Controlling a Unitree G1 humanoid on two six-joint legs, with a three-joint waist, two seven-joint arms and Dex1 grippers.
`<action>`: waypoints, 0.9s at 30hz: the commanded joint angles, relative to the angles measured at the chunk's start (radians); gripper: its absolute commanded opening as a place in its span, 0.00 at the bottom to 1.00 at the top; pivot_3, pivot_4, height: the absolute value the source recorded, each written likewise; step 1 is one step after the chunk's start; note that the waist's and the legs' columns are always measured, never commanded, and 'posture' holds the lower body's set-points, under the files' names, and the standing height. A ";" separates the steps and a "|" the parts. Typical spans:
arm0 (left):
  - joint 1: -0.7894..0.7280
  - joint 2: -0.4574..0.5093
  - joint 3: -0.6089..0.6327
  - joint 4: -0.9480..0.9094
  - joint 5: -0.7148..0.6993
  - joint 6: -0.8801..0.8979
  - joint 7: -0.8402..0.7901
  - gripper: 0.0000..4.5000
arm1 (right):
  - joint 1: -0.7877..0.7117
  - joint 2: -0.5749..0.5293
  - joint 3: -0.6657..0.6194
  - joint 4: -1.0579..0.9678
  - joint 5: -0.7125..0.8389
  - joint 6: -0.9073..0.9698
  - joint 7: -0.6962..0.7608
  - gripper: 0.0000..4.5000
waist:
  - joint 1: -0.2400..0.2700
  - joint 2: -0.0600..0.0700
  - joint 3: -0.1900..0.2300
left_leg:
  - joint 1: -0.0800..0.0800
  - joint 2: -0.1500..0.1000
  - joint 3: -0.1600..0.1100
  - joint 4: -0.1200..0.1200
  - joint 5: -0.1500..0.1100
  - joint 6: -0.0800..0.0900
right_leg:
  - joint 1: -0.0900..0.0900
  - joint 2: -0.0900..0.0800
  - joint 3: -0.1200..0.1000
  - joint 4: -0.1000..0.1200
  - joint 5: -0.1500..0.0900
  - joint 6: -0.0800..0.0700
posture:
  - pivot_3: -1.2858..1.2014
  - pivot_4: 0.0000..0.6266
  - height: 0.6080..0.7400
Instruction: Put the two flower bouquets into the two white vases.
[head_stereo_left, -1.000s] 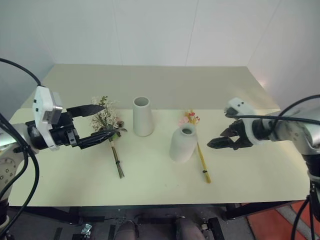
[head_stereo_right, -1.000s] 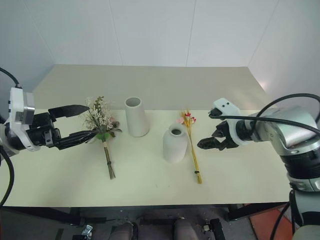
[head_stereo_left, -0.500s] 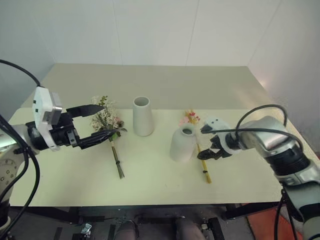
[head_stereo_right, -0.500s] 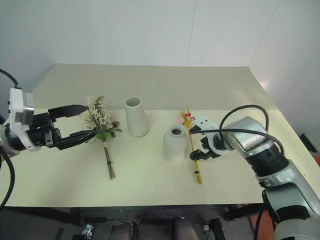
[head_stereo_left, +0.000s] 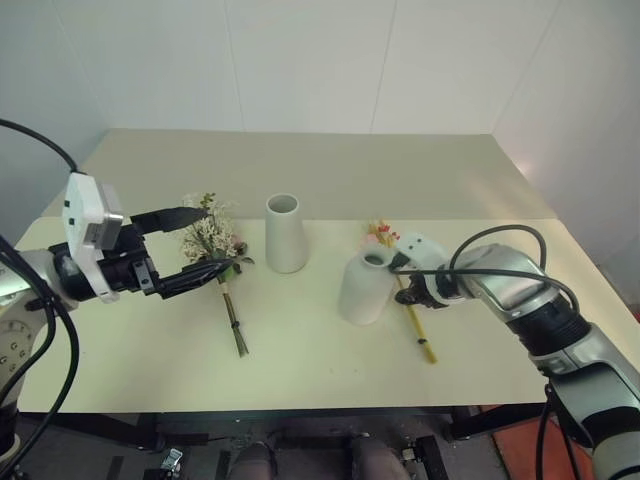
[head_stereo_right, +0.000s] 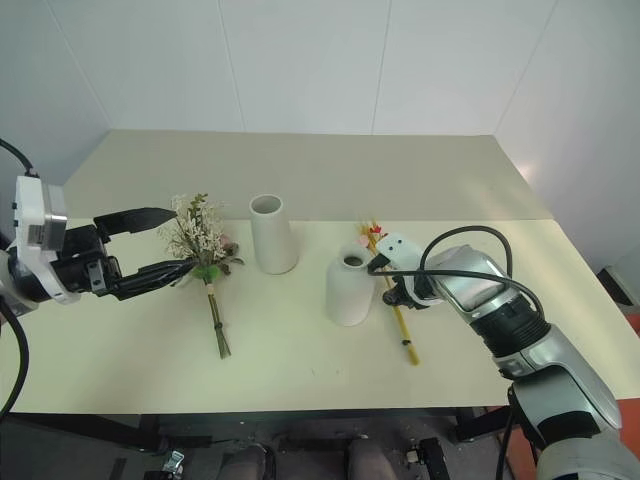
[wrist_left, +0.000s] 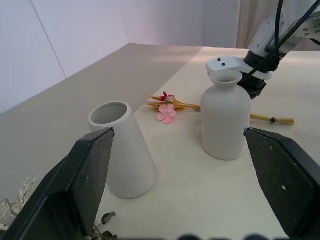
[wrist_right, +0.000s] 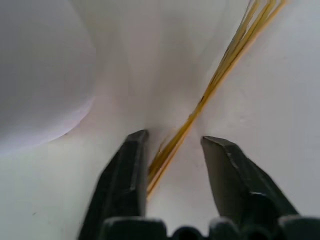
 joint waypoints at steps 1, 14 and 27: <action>-0.008 0.011 0.027 -0.023 -0.010 -0.014 0.002 1.00 | 0.019 0.006 -0.038 0.028 -0.045 -0.003 -0.033 0.10 | 0.000 0.000 0.000 | 0.000 0.000 0.000 0.000 0.000 0.000 | 0.000 0.000 0.000 0.000 0.000 0.001 | 0.52 0.24 1.00; -0.042 0.009 -0.007 -0.005 -0.003 -0.021 -0.013 1.00 | -0.066 0.147 -0.458 0.252 -0.063 -0.229 -0.261 0.01 | 0.000 -0.001 0.000 | 0.000 0.000 0.000 0.000 0.000 0.000 | 0.000 0.000 0.000 0.000 0.001 0.001 | 0.52 0.24 1.00; -0.087 0.005 -0.059 0.032 -0.003 -0.025 -0.076 1.00 | -0.133 0.315 -0.892 -0.063 0.279 -0.461 -0.314 0.01 | -0.014 0.000 0.000 | -0.006 0.000 -0.001 -0.001 0.000 0.000 | -0.004 0.001 -0.001 0.000 0.002 0.004 | 0.52 0.24 1.00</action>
